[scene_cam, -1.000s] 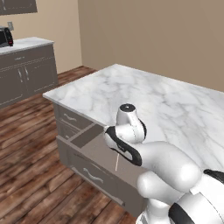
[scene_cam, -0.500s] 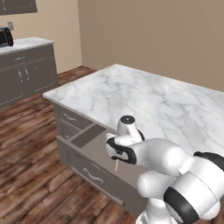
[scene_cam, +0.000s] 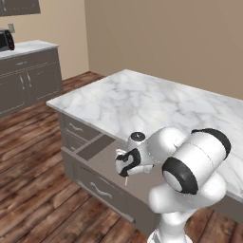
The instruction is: Take a straw from the drawer in front and place it inside the glass cup on the dining counter.
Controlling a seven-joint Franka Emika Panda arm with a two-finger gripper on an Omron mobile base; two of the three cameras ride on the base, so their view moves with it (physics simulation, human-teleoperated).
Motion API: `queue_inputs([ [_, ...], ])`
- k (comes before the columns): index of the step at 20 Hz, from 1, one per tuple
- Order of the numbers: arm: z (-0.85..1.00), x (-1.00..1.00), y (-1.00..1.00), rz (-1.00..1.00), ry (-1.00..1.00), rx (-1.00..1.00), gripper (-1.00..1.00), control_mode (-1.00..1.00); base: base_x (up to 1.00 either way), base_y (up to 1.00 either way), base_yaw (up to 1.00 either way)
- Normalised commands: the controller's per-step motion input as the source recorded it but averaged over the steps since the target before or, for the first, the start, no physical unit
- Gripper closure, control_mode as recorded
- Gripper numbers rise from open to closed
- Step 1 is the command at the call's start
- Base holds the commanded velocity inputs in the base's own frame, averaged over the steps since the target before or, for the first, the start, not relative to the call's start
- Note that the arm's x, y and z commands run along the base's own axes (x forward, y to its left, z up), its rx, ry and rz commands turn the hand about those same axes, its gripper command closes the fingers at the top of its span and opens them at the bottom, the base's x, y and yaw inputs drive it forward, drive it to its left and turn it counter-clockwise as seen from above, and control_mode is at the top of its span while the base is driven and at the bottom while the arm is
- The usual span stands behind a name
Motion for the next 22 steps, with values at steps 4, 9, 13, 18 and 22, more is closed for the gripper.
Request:
queue_inputs([
  [4,-0.26,0.46,0.00,-0.01,0.06,0.00,-1.00,-1.00,0.00,0.00,0.00],
  [9,-0.26,0.25,0.00,-0.01,0.04,0.00,-1.00,-1.00,0.00,0.00,0.00],
  [13,-0.30,0.18,0.00,-0.02,0.04,0.00,-1.00,-1.00,0.00,0.00,0.00],
  [18,-0.31,0.18,0.00,-0.02,0.05,0.00,-1.00,-1.00,0.00,0.00,0.00],
  [22,-0.26,0.01,0.07,-0.01,0.05,0.00,-1.00,-1.00,0.00,0.00,0.00],
])
